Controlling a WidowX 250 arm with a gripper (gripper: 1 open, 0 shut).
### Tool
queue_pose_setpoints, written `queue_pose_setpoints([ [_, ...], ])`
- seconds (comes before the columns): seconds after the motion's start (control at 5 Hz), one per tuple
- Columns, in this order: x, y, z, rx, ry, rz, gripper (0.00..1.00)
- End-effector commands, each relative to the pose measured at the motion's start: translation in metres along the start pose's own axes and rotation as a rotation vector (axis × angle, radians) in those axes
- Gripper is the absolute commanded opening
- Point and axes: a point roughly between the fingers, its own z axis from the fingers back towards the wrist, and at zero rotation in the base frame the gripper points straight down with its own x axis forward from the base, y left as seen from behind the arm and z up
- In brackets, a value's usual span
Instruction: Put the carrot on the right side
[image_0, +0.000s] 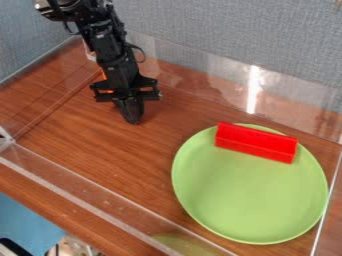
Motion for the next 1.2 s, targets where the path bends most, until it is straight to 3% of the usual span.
queue_pose_setpoints([
  [0.0,0.013,-0.002,0.013,0.000,-0.027,0.010,0.00],
  [0.2,0.024,0.001,0.012,-0.008,-0.019,0.020,0.00],
  [0.6,0.032,-0.003,0.013,-0.011,-0.033,0.164,0.00],
  [1.0,0.007,-0.028,0.028,0.089,-0.074,0.213,0.00],
])
